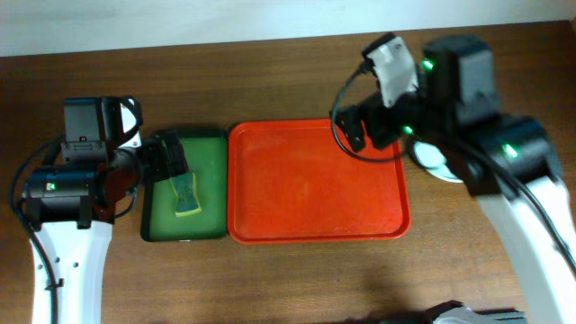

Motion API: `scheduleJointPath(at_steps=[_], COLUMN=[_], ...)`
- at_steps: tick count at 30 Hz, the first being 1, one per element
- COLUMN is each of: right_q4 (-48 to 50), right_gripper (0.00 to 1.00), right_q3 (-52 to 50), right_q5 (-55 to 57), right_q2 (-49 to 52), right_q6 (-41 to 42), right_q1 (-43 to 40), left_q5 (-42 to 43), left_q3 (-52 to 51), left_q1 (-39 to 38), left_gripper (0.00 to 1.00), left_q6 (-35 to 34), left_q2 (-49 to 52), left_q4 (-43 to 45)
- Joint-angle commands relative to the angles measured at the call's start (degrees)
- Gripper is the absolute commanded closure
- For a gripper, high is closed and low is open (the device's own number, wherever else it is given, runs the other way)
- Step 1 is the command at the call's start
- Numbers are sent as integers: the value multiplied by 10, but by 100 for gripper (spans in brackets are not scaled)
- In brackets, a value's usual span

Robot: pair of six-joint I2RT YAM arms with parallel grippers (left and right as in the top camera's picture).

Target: Clean dirty plates on tray and stack at the side

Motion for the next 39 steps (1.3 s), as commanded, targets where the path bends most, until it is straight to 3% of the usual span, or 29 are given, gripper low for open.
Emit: scheduleJointPath(at_steps=[1,3,5,10,15,23,28,39], right_q4=[-6,1,83,480,774,746,526,527], right_gripper=[2,2,2,2,2,2,2,2], right_q3=[1,-40,-176,-617,-856,-960,-966,-966], right_q5=[45,46,46,46,50,53,104,104], right_q2=[-95,-168,-287,-614,-727,-762,-762,-762], right_q6=[-18,-88,-116,-115,-115,-59,-59,-59], right_q1=[5,5,5,0,-7,-56,-56,-56], left_q5=[2,2,2,2,2,2,2,2], left_q3=[7,7,7,7,7,7,7,7], left_q1=[-1,-1,-1,-1,-1,-1,-1,-1], left_gripper=[1,1,1,1,1,1,1,1], left_q6=[1,1,1,1,1,1,1,1], left_q2=[-5,-5,-5,-5,-5,-5,-5,-5], left_q4=[-1,-1,-1,-1,-1,-1,-1,0])
